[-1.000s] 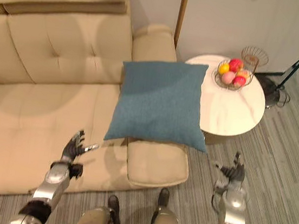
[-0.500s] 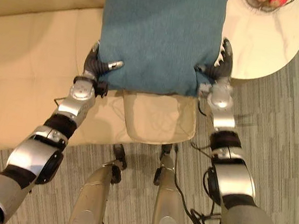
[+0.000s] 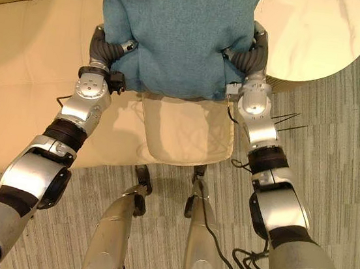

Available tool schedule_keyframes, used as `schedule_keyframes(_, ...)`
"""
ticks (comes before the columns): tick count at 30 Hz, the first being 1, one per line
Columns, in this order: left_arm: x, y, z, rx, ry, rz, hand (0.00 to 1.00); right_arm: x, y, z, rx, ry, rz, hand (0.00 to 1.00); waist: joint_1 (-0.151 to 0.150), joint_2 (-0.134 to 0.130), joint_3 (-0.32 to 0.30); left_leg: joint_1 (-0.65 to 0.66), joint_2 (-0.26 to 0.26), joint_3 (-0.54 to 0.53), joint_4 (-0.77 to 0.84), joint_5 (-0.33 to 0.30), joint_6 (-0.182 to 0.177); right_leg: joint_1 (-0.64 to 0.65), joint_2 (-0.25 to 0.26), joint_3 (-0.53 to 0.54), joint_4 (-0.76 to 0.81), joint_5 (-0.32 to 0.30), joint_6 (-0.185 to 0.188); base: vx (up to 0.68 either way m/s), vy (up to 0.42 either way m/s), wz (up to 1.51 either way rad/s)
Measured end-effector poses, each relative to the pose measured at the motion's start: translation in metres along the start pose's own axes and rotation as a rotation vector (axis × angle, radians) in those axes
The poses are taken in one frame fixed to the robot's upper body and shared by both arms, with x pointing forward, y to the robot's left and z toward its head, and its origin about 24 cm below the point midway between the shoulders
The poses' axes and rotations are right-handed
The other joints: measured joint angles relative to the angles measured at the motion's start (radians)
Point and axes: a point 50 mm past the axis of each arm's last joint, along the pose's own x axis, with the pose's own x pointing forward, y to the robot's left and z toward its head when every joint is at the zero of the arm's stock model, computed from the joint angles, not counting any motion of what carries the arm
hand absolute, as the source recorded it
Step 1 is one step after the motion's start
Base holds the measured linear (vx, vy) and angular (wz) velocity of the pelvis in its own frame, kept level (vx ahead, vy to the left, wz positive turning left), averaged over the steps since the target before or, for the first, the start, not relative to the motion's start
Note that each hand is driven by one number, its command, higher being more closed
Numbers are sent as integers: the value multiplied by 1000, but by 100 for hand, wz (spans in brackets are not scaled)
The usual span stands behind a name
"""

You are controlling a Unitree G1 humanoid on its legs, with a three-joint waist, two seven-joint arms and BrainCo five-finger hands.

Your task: Pick up cushions and gather them together orderly.

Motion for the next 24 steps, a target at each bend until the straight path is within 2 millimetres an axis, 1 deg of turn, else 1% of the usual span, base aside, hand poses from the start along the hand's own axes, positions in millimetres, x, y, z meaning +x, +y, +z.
schedule_keyframes(1, -12, -1, -3, -2, -14, -17, 100, -14, 1, -6, 14, 6, 11, 100, -1, 0, -1, 22, -2, -2, -8, -1, -1, 21, 0, 0, -2, -4, 4, 67, -12, 6)
schedule_keyframes(2, -17, -2, -4, 0, -19, -26, 100, -21, 2, -8, 21, 8, 16, 100, -1, 1, -2, 30, -3, -4, -9, -2, -2, 30, -1, 0, -4, -6, 4, 73, -12, 12)
schedule_keyframes(3, -29, -3, -9, 4, -17, -40, 100, -34, 4, -13, 36, 17, 25, 100, -3, 0, -2, 47, -10, -10, -15, -3, -3, 59, 0, -2, -25, -10, 4, 54, -19, 17)
schedule_keyframes(4, -41, -1, -15, -1, -5, -45, 100, -45, 7, -16, 48, 24, 32, 100, -4, 0, -2, 63, -20, -14, -19, -4, -3, 89, 1, -3, -48, -12, 4, 61, -25, 16)
schedule_keyframes(5, -47, 0, -19, -4, 5, -45, 100, -50, 8, -17, 53, 27, 35, 100, -5, 0, -2, 73, -20, -15, -19, -4, -4, 105, 1, -3, -58, -12, 4, 43, -23, 11)
schedule_keyframes(7, -72, 2, -34, -28, 57, -41, 100, -70, 16, -21, 101, 46, 42, 100, -3, 0, -4, 127, -19, -22, -26, -9, -9, 169, 7, -7, -80, -13, 5, 26, -17, 4)
schedule_keyframes(8, -89, 2, -44, -49, 96, -36, 100, -82, 20, -21, 144, 51, 42, 100, 0, 0, -17, 156, -18, -22, -34, -13, -11, 196, 9, -7, -84, -21, 5, 22, -19, 4)
schedule_keyframes(10, -116, 2, -56, -98, 156, -13, 100, -99, 26, -20, 220, 56, 41, 100, 0, 1, -66, 173, -20, -21, -49, -13, -11, 210, 8, -11, -85, -28, 8, 32, -11, 4)
schedule_keyframes(11, -134, 0, -62, -137, 198, 5, 100, -109, 28, -19, 281, 58, 45, 100, 3, 1, -94, 198, -22, -21, -60, -13, -11, 230, 8, -10, -88, -33, 8, 45, -3, 0)
schedule_keyframes(12, -143, 0, -65, -152, 218, 14, 100, -113, 29, -19, 303, 59, 47, 100, 4, 2, -109, 212, -22, -20, -66, -13, -11, 242, 8, -10, -88, -36, 10, 67, 1, -5)
schedule_keyframes(14, -174, 3, -70, -194, 280, 45, 100, -131, 33, -14, 365, 48, 69, 100, 9, 0, -173, 269, -25, -6, -96, -14, -12, 280, 9, 0, -94, -46, 16, 74, 12, -15)
schedule_keyframes(15, -184, 5, -70, -203, 291, 56, 100, -136, 35, -11, 389, 38, 82, 100, 17, -2, -194, 293, -26, 10, -107, -15, -14, 289, 10, 13, -95, -46, 16, 56, 19, -38)
schedule_keyframes(17, -197, 8, -67, -222, 291, 81, 100, -142, 41, -6, 419, 12, 112, 100, 33, -3, -227, 325, -28, 47, -115, -21, -12, 295, 9, 52, -93, -44, 20, 11, 26, -49)
schedule_keyframes(18, -199, 9, -67, -225, 286, 86, 100, -143, 42, -5, 424, 5, 118, 100, 34, -5, -229, 330, -30, 56, -112, -23, -10, 294, 9, 60, -89, -42, 22, -30, 40, -40)
schedule_keyframes(19, -200, 9, -66, -227, 280, 90, 100, -143, 43, -4, 432, -3, 120, 100, 42, -5, -229, 331, -29, 65, -92, -34, -6, 292, 4, 74, -76, -42, 23, -67, 53, -29)
schedule_keyframes(21, -201, 9, -66, -230, 281, 91, 100, -143, 43, -5, 432, 0, 119, 100, 46, -5, -230, 311, -24, 72, -39, -54, 4, 266, -1, 78, -24, -46, 29, -123, 53, -18)
schedule_keyframes(22, -201, 9, -67, -229, 281, 89, 100, -144, 43, -7, 430, 7, 118, 100, 44, -6, -230, 290, -23, 68, -22, -59, 11, 249, -4, 85, 2, -41, 48, -197, 18, 14)
schedule_keyframes(23, -201, 9, -67, -229, 283, 86, 100, -145, 43, -11, 424, 23, 113, 100, 40, -2, -229, 272, -8, 58, -11, -65, 33, 233, -6, 109, 84, -111, 70, -191, 13, 42)
schedule_keyframes(24, -202, 9, -68, -226, 290, 85, 100, -147, 43, -14, 421, 37, 111, 100, 31, -2, -229, 263, -6, 39, -3, -59, 42, 214, -7, 122, 195, -184, 45, -124, -26, 87)
